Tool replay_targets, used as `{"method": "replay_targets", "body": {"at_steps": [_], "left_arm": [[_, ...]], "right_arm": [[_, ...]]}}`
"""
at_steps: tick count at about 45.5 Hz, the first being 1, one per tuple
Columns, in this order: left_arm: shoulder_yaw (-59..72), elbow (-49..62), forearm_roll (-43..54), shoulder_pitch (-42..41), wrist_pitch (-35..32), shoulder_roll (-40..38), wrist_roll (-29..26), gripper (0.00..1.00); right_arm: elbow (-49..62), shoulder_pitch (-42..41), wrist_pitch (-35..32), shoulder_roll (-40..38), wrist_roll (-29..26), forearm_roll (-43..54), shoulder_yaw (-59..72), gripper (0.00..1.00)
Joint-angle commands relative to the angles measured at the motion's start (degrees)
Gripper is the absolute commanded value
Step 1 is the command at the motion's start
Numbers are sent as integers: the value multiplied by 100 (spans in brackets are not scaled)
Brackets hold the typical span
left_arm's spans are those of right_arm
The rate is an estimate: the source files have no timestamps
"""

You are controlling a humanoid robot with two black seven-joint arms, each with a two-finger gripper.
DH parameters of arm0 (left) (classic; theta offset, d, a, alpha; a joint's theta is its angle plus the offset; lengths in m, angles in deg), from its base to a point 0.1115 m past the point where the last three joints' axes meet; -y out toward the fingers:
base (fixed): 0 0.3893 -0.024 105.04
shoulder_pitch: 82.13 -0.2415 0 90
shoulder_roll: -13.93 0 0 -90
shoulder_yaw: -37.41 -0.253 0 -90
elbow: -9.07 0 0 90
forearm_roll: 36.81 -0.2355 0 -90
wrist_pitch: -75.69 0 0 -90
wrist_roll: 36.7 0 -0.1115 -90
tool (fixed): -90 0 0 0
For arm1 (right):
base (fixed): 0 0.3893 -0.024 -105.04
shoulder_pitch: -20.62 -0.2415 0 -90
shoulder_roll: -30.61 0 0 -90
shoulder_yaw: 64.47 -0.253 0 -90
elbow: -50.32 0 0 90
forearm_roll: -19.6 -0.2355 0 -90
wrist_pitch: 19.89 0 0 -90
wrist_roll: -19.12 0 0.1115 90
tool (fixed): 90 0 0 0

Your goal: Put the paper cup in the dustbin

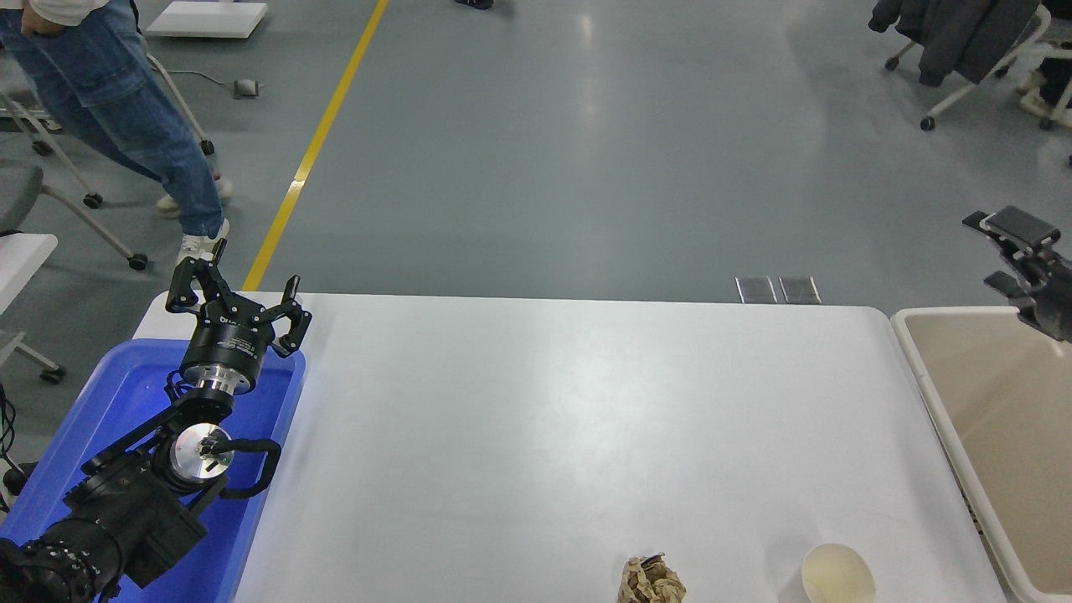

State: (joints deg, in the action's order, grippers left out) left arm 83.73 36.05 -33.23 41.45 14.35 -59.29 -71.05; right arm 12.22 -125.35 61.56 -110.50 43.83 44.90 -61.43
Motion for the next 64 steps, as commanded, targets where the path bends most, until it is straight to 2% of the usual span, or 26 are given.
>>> {"method": "replay_targets", "body": {"at_steps": [1, 15, 30, 35, 48, 64], "left_arm": [[0, 0, 2, 8, 0, 0, -1, 100], [0, 0, -7, -1, 0, 0, -1, 100], [0, 0, -7, -1, 0, 0, -1, 100], [0, 0, -6, -1, 0, 0, 7, 100], [0, 0, -7, -1, 0, 0, 7, 100], [0, 0, -7, -1, 0, 0, 7, 100]], "right_arm": [[-231, -361, -138, -426, -1, 483, 662, 99], [-2516, -1917, -278, -1419, -1, 3761, 1331, 100], [-4459, -2093, -1148, -1569, -1, 6794, 1366, 100], [-4626, -2093, -1263, -1411, -1, 7146, 1691, 100], [-4504, -1926, -1263, -506, -63, 7235, 2236, 100], [-4389, -1540, -1254, -453, -63, 7235, 2228, 100]]}}
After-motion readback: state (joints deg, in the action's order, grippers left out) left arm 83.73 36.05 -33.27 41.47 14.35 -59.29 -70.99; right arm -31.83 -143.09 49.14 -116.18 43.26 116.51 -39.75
